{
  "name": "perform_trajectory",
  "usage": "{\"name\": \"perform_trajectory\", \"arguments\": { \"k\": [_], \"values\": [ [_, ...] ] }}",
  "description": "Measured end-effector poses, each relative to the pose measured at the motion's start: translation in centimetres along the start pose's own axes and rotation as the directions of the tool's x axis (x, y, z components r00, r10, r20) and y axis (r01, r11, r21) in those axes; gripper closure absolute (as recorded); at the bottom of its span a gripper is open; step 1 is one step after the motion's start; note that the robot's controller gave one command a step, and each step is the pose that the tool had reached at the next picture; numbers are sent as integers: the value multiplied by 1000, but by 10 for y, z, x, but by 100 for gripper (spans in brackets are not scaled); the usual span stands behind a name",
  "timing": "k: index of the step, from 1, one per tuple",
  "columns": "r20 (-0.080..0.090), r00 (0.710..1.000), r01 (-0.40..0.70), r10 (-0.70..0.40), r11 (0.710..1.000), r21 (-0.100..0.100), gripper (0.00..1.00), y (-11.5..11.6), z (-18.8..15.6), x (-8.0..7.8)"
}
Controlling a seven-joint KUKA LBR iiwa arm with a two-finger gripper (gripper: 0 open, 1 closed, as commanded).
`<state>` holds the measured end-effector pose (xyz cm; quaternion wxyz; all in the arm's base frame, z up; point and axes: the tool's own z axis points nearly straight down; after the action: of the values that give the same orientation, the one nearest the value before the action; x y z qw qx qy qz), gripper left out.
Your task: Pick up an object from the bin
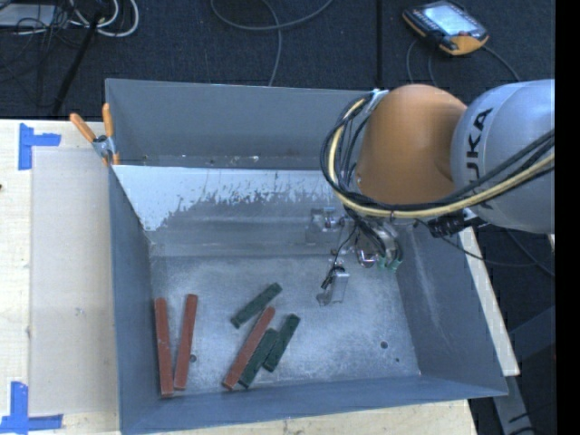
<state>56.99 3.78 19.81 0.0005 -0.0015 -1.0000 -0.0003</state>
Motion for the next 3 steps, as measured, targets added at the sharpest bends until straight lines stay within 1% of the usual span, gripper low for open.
{"name": "perform_trajectory", "arguments": {
  "k": [1, 2, 3],
  "values": [
    [0, 1000, 0, 0, 1000, 0, 0, 0, 0, 0],
    [7, 998, 65, -65, 998, 2, 0, 7, 13, 2],
    [4, 981, 195, -195, 981, 2, 0, 55, 62, 23]
  ]
}}
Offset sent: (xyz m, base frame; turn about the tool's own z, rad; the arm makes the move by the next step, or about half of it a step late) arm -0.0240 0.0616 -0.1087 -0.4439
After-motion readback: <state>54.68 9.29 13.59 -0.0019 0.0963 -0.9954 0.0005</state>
